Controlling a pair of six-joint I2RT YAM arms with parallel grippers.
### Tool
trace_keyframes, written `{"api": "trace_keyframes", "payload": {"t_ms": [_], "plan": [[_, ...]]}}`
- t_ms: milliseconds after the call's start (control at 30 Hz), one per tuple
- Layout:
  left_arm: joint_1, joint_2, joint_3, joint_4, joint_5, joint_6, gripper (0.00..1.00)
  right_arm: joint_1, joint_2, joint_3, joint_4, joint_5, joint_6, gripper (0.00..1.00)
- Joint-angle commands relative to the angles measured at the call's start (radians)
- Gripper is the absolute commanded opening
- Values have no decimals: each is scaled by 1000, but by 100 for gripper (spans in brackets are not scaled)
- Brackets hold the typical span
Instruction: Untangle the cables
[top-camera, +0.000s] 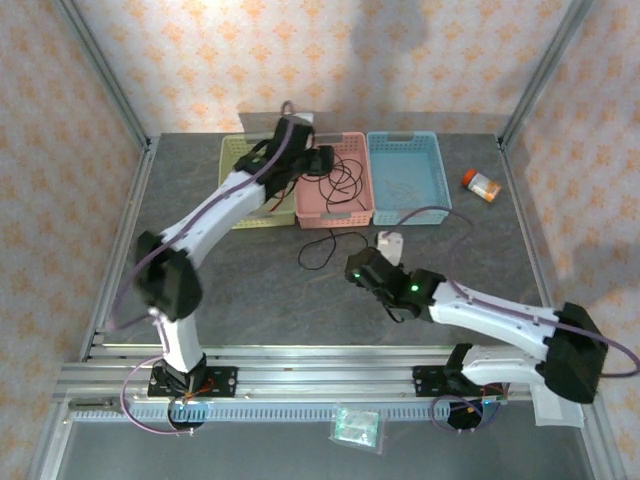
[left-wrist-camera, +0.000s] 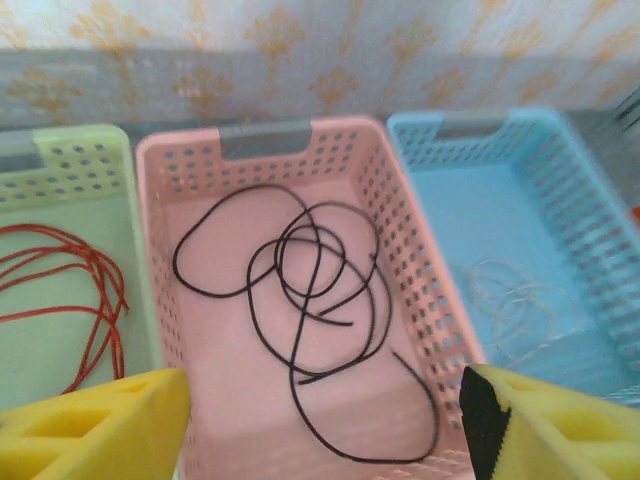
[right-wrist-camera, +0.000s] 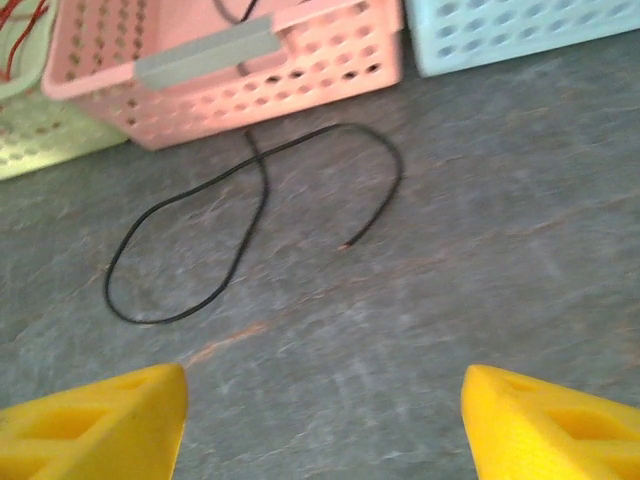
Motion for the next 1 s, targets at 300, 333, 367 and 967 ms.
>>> {"api": "trace_keyframes", "payload": {"t_ms": [300,333,367,967], "plan": [[302,-715,-710,133,105,-150,74,102,612,466,-40,34,-46,65],[325,-751,-734,116,115,-153,74,102,654,513,-66,35,-60,65],[352,-792,-760,94,123,-160,74,103,697,565,-92,39,-73,65],[629,-1015,-980,59,368,-242,73,65,975,822,-185,129,-139,56]]}}
